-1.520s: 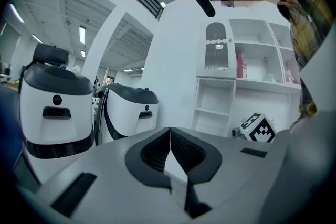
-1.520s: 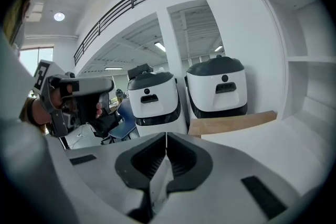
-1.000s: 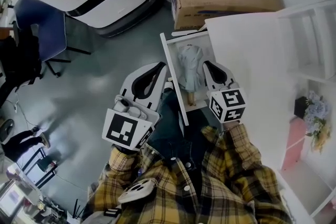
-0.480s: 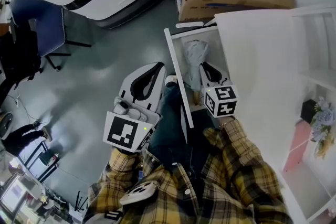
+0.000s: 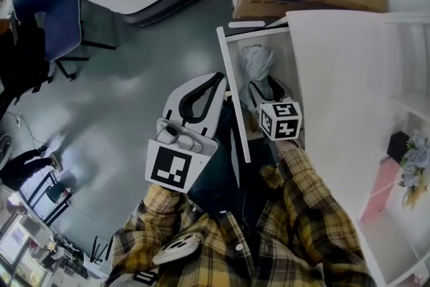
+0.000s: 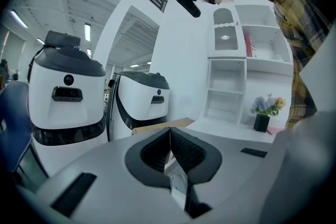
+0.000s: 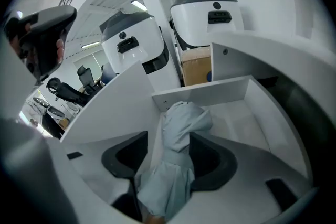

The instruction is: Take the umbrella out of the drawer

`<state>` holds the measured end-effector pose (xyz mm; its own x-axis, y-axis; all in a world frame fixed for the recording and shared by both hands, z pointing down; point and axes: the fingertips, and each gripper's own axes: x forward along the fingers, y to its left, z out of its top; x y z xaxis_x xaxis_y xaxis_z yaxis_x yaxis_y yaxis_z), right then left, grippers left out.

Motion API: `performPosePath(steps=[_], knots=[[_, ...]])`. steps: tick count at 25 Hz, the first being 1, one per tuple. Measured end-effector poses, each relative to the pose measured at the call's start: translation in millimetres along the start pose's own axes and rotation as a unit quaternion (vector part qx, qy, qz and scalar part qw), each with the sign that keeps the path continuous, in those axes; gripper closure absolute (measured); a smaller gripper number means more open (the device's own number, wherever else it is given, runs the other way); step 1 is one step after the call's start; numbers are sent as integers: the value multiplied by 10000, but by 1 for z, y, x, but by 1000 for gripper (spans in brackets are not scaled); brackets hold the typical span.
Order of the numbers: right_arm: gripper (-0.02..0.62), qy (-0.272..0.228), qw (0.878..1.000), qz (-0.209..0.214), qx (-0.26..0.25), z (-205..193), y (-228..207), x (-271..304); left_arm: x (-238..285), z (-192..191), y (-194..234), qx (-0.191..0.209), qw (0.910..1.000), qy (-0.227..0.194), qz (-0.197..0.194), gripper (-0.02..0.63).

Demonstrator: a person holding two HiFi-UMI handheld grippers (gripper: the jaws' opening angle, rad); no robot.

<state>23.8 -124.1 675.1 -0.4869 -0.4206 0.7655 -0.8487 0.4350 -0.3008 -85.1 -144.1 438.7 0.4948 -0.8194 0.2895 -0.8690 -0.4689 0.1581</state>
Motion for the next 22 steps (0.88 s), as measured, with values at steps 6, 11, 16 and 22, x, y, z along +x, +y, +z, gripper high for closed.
performPosePath(steps=[6, 11, 16, 22], knots=[[272, 289, 9989, 32, 375, -17, -7, 20, 1, -11, -9, 246, 9996, 52, -133, 584], [253, 603, 9968, -91, 507, -35, -15, 38, 3, -19, -16, 327, 9990, 151, -269, 584], [249, 870, 9948, -171, 504, -52, -20, 53, -3, -26, -16, 325, 9989, 221, -267, 584], [244, 1065, 9937, -209, 298, -58, -18, 66, -11, -31, -13, 270, 9990, 296, -192, 584]])
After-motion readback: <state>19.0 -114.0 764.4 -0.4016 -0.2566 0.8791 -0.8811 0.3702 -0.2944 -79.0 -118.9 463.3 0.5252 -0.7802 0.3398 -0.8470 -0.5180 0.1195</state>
